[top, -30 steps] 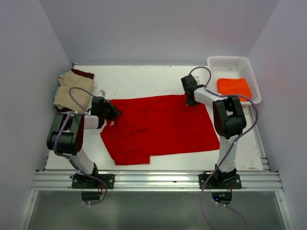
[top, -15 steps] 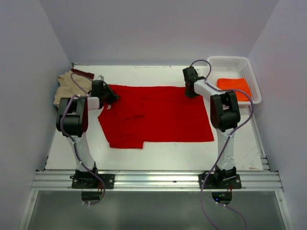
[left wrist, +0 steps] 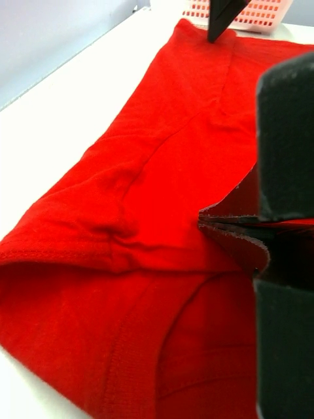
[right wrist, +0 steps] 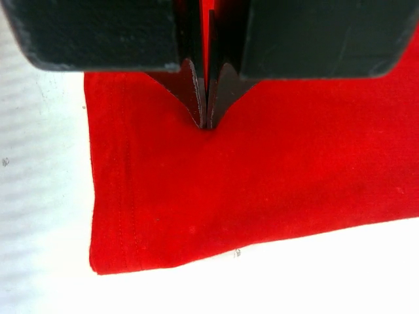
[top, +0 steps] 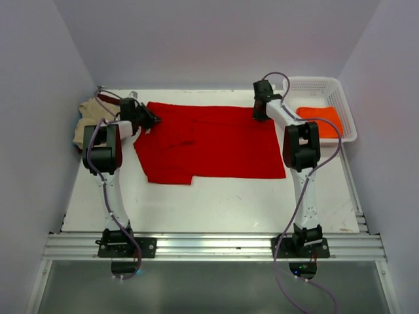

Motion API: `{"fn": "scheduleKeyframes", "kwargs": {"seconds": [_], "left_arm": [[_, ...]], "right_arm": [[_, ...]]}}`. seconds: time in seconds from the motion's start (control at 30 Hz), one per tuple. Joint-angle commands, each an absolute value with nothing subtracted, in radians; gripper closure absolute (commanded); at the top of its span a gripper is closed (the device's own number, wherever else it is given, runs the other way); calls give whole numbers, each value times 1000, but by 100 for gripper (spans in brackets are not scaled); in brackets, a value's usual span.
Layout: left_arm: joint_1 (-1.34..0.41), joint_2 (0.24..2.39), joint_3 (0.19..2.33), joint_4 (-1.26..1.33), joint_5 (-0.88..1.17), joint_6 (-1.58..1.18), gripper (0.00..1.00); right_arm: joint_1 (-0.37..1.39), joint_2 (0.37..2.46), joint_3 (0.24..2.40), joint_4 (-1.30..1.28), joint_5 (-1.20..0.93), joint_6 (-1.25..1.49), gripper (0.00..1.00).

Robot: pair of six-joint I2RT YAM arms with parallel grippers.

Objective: Fold and stack the t-shirts
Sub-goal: Fold the flattened tshirt in 1/3 of the way, then grap the side of the flattened tshirt closest away from the robot with both arms

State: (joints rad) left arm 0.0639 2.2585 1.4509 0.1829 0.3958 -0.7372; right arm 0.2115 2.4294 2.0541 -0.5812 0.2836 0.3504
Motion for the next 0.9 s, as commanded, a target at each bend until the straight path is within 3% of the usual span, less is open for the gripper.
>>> {"fn": "scheduleKeyframes", "kwargs": {"seconds": [0.0,0.03,0.1,0.13,0.17,0.2,0.23,0.33,0.53,0.6,0.67,0.87], "left_arm": [[95,2146,1361,370,457,-735,100],[98,2108,1329,427,480,-741,100],[100,1990,1257,526,486,-739,98],[100,1949,1229,532,474,-736,92],[100,1862,1215,534,466,-730,77],[100,1815,1201,502,456,-717,72],[98,1766,1184,473,418,-710,67],[77,1504,1065,312,343,-683,53],[-76,1257,887,-135,170,-600,49],[-80,1175,763,-172,182,-621,50],[-81,1079,635,-179,180,-644,49],[-81,853,415,-158,111,-764,47]], "right_arm": [[203,2306,1896,-428,220,347,100],[206,2257,1832,-358,210,342,100],[206,2113,1672,-177,207,337,82],[206,2071,1631,-134,209,330,71],[207,2027,1596,-100,209,330,66],[207,1958,1550,-77,204,328,60],[207,1918,1531,-80,196,328,44],[218,1775,1451,-118,169,339,24],[301,1553,1227,-254,155,367,16],[330,1479,1134,-310,178,379,14],[334,1410,1066,-325,143,408,2],[336,1232,859,-330,109,445,1]]}}
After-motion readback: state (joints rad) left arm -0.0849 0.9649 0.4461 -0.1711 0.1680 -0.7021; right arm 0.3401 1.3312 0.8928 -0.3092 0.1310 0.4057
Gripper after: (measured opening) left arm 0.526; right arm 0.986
